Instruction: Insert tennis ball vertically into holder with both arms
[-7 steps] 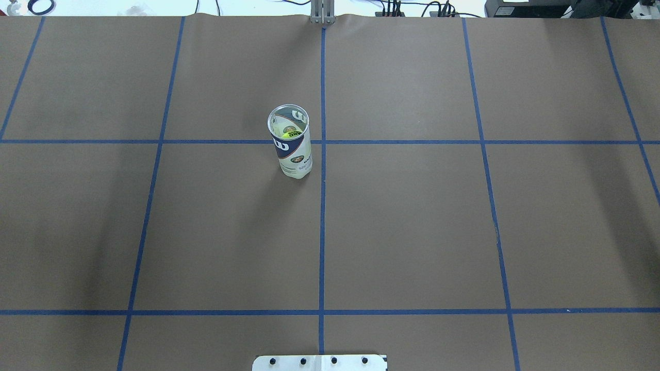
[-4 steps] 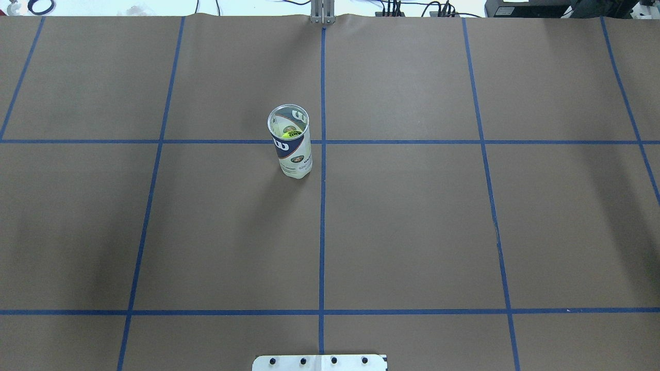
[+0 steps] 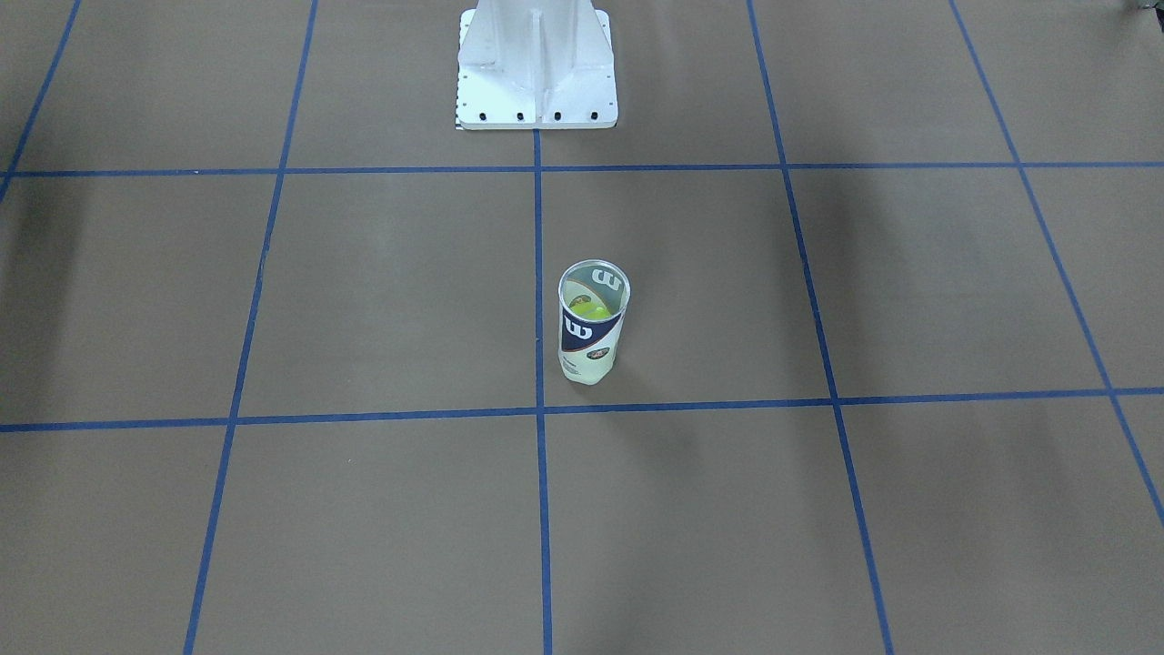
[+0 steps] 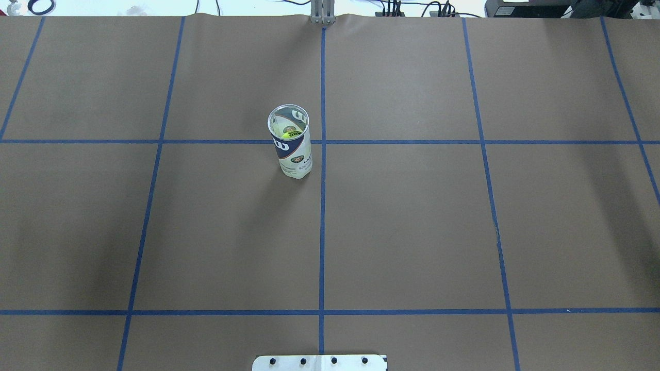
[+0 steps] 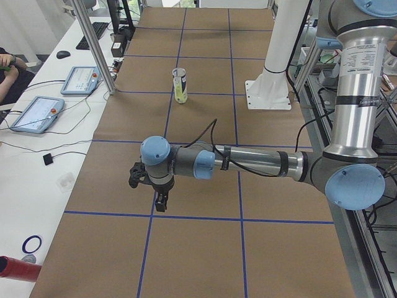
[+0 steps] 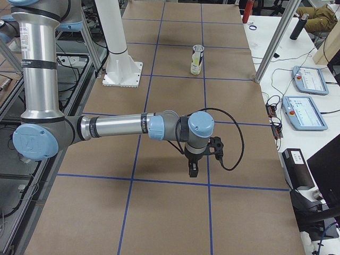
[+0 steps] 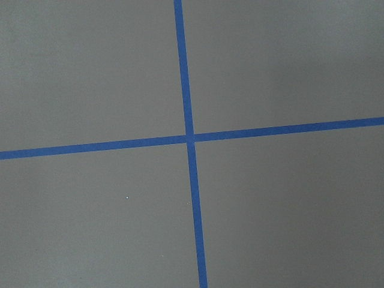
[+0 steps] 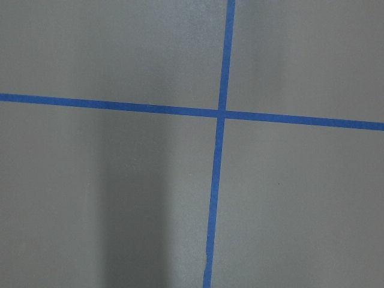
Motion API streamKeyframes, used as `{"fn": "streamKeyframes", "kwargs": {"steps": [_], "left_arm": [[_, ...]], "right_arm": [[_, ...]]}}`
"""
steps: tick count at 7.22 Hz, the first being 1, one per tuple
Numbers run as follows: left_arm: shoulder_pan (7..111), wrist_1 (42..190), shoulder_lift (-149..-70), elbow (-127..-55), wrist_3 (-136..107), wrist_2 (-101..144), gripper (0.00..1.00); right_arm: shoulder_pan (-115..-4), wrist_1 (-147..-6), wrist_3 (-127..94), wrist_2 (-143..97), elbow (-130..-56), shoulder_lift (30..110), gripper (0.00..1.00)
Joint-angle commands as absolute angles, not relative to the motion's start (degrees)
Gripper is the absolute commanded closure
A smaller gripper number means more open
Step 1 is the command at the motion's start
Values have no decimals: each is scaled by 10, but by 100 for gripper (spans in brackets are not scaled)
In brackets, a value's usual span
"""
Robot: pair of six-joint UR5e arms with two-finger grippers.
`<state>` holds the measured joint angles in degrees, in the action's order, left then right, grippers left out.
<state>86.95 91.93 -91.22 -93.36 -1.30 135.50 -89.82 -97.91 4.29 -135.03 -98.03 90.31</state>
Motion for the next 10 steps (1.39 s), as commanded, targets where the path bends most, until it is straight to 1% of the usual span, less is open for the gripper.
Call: {"fn": "streamKeyframes", "kwargs": {"steps": [1, 10], "left_arm": [[877, 912, -914, -935, -11, 1355, 0], [890, 908, -908, -940, -9, 1356, 0]], "right_arm": [[-898, -979, 43, -1350, -981, 903, 0], [-898, -979, 43, -1350, -982, 904, 0]]}}
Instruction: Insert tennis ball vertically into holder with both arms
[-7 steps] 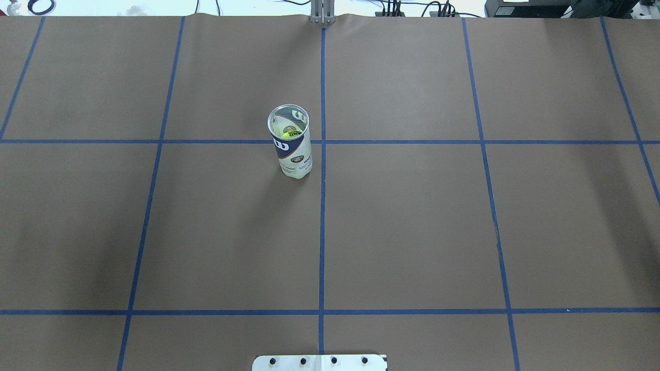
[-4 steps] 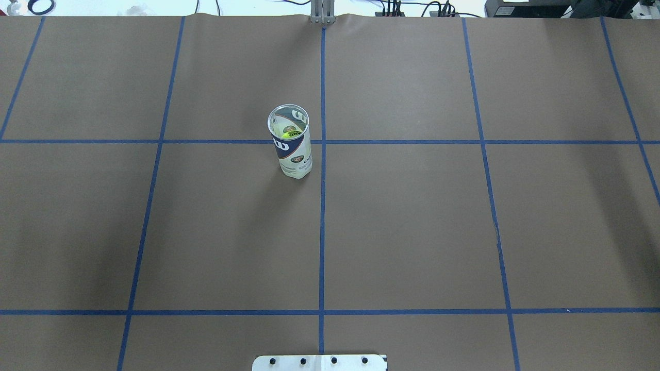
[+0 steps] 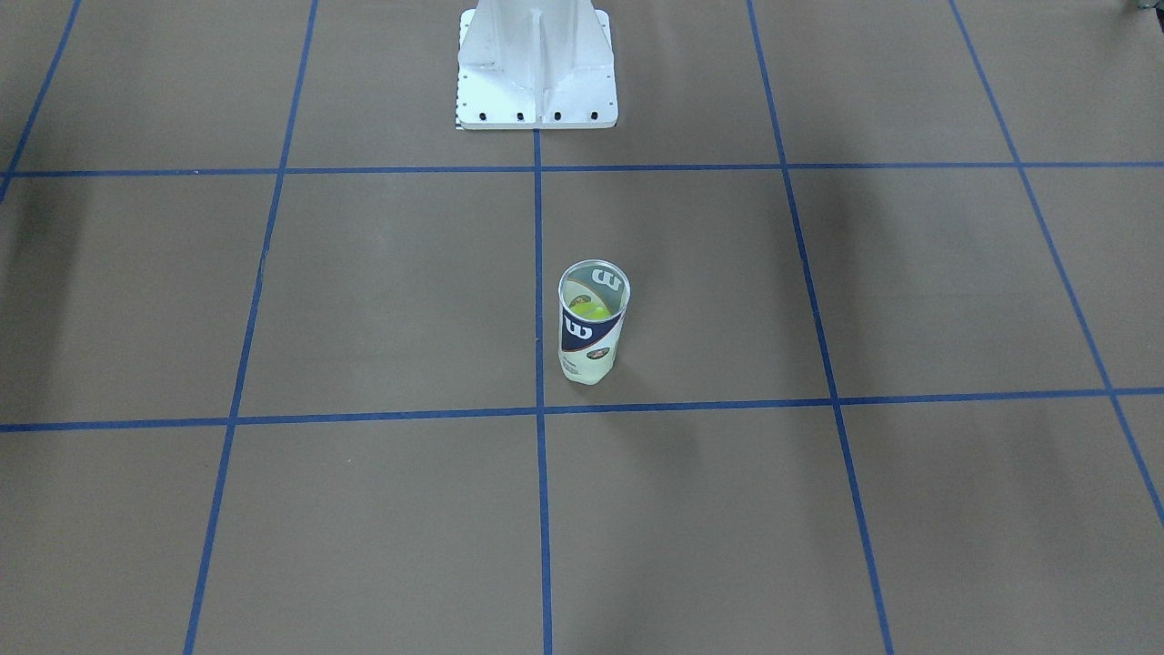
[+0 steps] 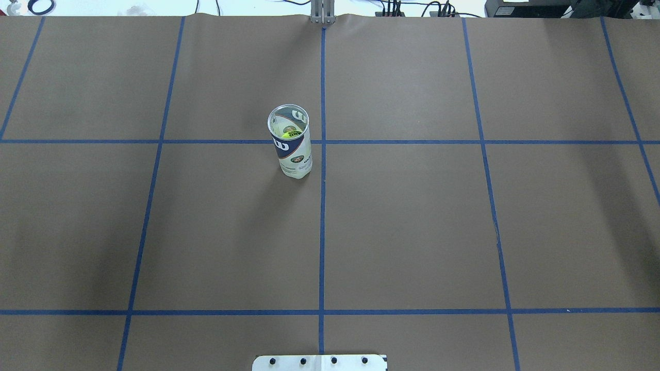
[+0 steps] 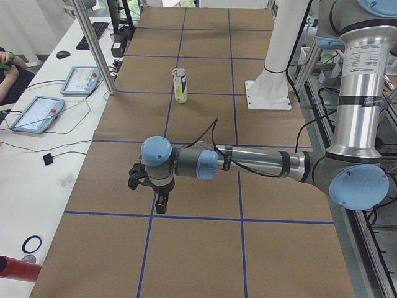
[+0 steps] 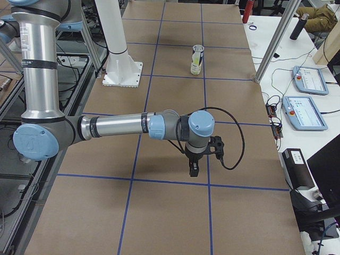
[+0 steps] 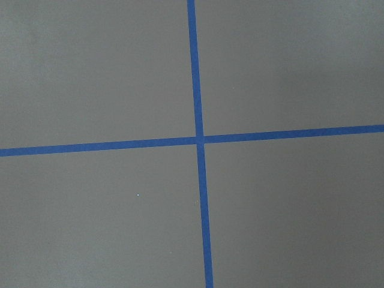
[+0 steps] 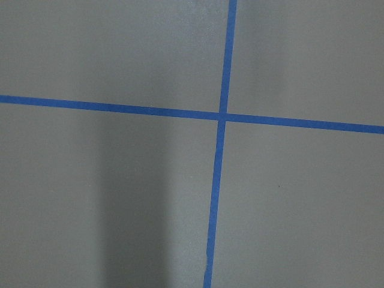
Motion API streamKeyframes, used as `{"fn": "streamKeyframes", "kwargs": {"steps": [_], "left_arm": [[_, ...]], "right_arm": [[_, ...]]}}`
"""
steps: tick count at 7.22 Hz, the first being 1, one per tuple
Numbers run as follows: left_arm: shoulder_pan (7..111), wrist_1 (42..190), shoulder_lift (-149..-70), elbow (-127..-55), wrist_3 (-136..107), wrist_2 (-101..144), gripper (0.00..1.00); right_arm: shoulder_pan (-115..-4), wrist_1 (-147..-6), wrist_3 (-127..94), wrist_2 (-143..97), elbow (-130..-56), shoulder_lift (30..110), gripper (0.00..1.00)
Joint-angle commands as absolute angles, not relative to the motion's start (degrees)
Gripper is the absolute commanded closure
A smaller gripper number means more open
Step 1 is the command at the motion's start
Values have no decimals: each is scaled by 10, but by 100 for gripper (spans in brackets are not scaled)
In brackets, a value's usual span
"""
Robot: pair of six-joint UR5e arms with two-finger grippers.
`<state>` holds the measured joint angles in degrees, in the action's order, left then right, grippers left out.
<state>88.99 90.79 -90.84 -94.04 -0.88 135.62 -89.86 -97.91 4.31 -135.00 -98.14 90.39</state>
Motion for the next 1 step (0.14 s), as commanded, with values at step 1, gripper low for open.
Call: {"fn": "streamKeyframes", "kwargs": {"steps": [1], "left_arm": [[890, 908, -908, -941, -9, 1356, 0]], "right_arm": [[-898, -979, 43, -1350, -982, 903, 0]]}}
